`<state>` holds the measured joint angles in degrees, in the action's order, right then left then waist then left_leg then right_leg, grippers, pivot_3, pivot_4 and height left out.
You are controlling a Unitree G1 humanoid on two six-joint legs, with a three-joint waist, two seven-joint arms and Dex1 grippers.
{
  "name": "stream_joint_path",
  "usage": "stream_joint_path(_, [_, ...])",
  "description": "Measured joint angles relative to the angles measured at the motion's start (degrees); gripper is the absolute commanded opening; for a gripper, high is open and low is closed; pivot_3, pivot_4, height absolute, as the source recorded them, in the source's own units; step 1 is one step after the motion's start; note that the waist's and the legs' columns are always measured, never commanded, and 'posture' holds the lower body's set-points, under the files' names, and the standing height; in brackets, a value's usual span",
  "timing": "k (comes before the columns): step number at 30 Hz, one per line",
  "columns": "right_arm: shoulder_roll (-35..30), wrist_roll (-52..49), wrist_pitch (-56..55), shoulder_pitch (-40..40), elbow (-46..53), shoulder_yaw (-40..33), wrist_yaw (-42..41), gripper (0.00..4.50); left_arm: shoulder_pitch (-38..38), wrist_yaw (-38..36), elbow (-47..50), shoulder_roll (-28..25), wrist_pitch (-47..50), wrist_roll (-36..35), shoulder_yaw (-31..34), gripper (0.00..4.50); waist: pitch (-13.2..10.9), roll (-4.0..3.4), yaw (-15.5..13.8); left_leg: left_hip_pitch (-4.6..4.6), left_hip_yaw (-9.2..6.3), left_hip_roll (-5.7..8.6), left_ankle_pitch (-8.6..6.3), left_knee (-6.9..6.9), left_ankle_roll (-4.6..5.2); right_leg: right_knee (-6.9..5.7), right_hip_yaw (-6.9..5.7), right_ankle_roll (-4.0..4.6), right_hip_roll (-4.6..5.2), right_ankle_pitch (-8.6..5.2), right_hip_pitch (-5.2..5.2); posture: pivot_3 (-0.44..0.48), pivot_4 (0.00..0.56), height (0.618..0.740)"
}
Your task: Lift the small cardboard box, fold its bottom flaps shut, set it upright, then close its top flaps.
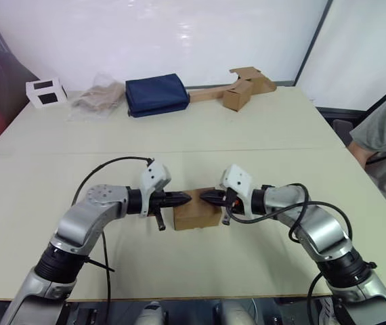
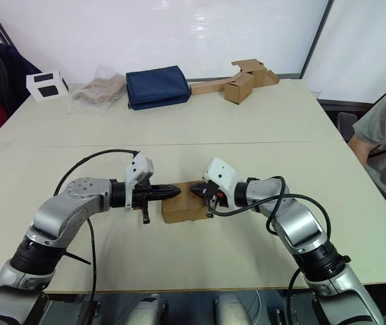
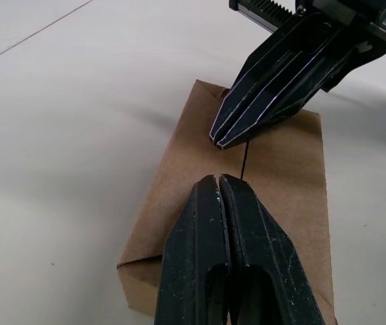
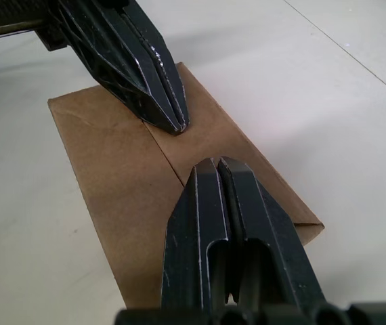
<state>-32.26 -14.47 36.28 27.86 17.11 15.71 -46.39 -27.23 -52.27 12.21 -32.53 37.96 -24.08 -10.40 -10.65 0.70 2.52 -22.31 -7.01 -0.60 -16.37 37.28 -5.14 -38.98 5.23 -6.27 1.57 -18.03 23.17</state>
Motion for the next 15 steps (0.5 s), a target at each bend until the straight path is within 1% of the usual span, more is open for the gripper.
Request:
stream_joint_path(5, [0.0,0.7,-0.4,0.0,0.0,0.1,0.0,0.0,0.3,0.1,0.0,-0.1,-1.3,1.5,-0.2,0.02,0.0,0.0,0.0,0.0,0.0,0.0,0.0,0.0,0.0,0.0,0.0,0.0,0.0,0.0,0.0,0.0,0.15,0.74])
stream_joint_path(7, [1.1,-0.1,-0.8,-0.5,-0.2,-1.2,0.3,0.0,0.4,1.2,-0.2,1.1,-0.6,0.2,1.2,0.02,0.0,0.0,0.0,0.0,0.0,0.0,0.0,0.0,0.0,0.0,0.0,0.0,0.0,0.0,0.0,0.0,0.15,0.74])
stream_joint_path(8, [2.8,-1.2,-1.6,-0.9,-0.9,-3.2,1.0,0.0,0.4,2.9,-0.4,3.3,0.3,-1.4,3.8,0.02,0.0,0.01,0.0,-0.01,0.0,0.0,0.0,0.03,0.0,-0.01,0.0,0.0,0.01,0.0,0.01,0.0,0.15,0.74])
stream_joint_path(9, [3.4,-2.0,-1.9,-0.9,-1.0,-4.4,1.4,0.0,0.3,4.2,-0.4,4.1,0.6,-2.3,5.4,0.02,0.0,0.01,0.0,-0.02,0.0,0.0,0.0,0.03,0.0,-0.02,0.0,0.0,0.01,0.0,0.01,0.0,0.15,0.74])
stream_joint_path(12, [4.8,-6.1,-2.2,-1.2,-1.0,-10.8,2.5,0.0,0.1,7.9,0.0,3.6,2.6,-3.5,10.3,0.02,0.0,0.01,0.0,-0.01,-0.01,0.0,0.0,0.0,0.0,-0.01,0.0,0.0,0.0,0.0,0.02,0.0,0.15,0.74])
stream_joint_path(13, [5.1,-8.2,-1.6,-1.6,-0.8,-14.1,3.2,0.0,0.6,9.2,0.2,2.9,2.9,-3.6,12.0,0.02,0.0,0.01,0.0,-0.01,-0.01,0.0,0.0,-0.01,0.0,0.0,0.0,0.0,0.01,0.0,0.02,0.0,0.15,0.74])
stream_joint_path(15, [5.7,-11.7,-0.7,-2.7,-0.1,-18.4,4.1,0.0,2.3,10.7,0.5,2.0,4.0,-4.4,14.6,0.02,0.0,0.01,0.0,-0.01,-0.01,0.0,0.0,-0.03,0.0,0.0,0.0,0.0,0.01,0.0,0.02,0.0,0.15,0.74])
